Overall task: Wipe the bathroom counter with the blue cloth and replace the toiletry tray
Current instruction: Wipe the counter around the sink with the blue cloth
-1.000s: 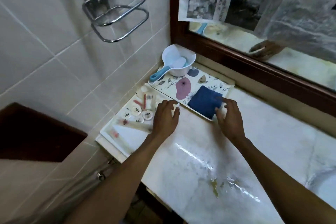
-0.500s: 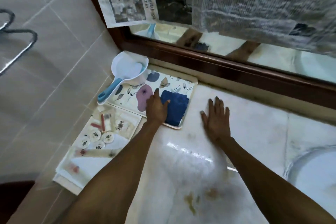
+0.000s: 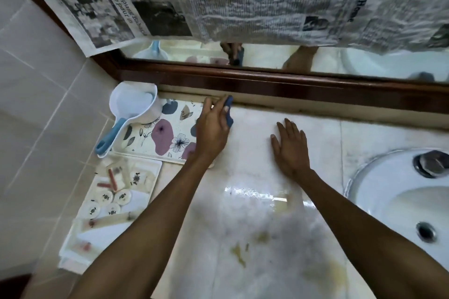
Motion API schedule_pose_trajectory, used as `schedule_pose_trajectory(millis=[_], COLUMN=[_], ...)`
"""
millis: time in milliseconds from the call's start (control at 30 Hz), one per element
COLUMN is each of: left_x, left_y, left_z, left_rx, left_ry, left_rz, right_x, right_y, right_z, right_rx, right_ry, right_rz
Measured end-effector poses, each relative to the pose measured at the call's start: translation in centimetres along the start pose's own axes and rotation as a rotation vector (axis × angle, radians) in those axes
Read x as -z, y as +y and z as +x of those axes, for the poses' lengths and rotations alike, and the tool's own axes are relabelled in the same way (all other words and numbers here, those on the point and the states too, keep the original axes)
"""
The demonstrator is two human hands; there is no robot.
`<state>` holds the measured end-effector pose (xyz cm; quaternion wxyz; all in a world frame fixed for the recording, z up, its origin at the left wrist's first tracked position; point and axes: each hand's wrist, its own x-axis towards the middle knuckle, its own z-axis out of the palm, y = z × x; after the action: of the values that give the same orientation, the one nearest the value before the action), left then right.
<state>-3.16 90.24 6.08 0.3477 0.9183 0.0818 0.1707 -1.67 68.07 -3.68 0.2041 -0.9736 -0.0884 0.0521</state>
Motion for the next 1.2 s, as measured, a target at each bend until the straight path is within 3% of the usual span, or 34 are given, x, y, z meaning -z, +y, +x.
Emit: schedule_pose_trajectory(millis=[133, 267, 367, 533, 667, 867, 967, 1100, 1200], left_x=[-3.3, -6.0, -7.7, -11.1, -14.2, -11.4, -11.3, -16.5, -21.1], left_y=[4.3, 4.6, 1.3, 0.2, 0.1, -3.5, -4.3, 0.7, 5.7], left_z=[-0.1, -1.4, -2.7, -4.8, -6.2, -8.0, -5.7, -4.0, -5.8], left_rx=[-0.046, 0.058, 0.141, -0.18, -0.216, -0.319, -0.211, 0.017, -0.151], left_ry=[-0.035, -0.083, -0.225, -0.399, -0.56, -0.597, -0.515, -0.44, -0.517], left_rz=[-0.199, -0.244, -0.052, 0.23, 0.368, 0.392, 0.464, 0.468, 0.383], right_x=[3.1, 5.0, 5.4, 5.4, 4.7, 4.1, 4.2, 4.1, 4.1], right_y=[4.5, 8.6, 10.7, 13.0, 14.6, 14.4, 14.3, 14.2, 14.3], right_z=[-1.4, -3.2, -4.8, -7.2, -8.9, -9.4, -9.6, -9.6, -9.5], right_rx=[-0.096, -0.176, -0.215, -0.228, -0.253, -0.321, -0.327, -0.343, -0.347], right_ry=[0.089, 0.147, 0.141, 0.144, 0.135, 0.16, 0.205, 0.242, 0.261], right_rz=[-0.021, -0.053, -0.1, -0.191, -0.235, -0.166, -0.115, -0.078, -0.074])
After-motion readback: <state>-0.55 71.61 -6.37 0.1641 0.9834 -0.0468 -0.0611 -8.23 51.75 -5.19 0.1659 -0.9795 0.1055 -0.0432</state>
